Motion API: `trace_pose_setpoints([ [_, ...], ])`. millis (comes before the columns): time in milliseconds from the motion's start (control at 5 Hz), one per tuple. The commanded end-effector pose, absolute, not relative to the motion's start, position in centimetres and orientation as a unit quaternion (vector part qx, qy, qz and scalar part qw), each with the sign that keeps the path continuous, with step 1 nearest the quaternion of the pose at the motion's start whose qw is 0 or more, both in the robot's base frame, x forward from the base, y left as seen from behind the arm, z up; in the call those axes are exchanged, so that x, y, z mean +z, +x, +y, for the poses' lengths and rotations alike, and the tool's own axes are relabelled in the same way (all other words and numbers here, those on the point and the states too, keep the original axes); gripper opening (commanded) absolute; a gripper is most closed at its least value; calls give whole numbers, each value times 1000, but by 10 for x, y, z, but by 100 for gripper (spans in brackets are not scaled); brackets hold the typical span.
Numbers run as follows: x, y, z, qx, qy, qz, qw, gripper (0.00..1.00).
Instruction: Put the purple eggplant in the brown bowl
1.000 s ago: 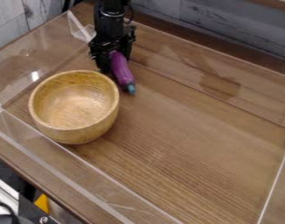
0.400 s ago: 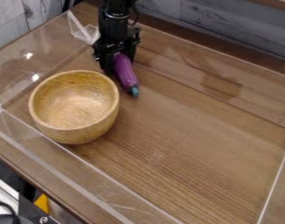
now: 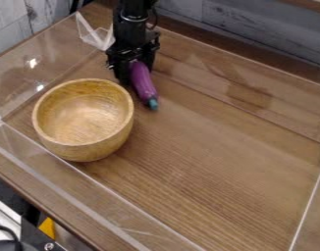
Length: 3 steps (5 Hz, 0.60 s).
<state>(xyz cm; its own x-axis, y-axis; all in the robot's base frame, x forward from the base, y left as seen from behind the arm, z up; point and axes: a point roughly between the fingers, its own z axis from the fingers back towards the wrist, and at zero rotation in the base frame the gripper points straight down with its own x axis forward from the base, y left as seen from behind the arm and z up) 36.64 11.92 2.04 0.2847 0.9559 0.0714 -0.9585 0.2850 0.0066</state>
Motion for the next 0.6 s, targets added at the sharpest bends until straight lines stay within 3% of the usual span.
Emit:
trace_pose_setpoints([
  [0, 39, 376, 102, 575, 16, -49, 817, 0],
  [400, 44, 374, 100, 571, 18, -51, 819, 0],
])
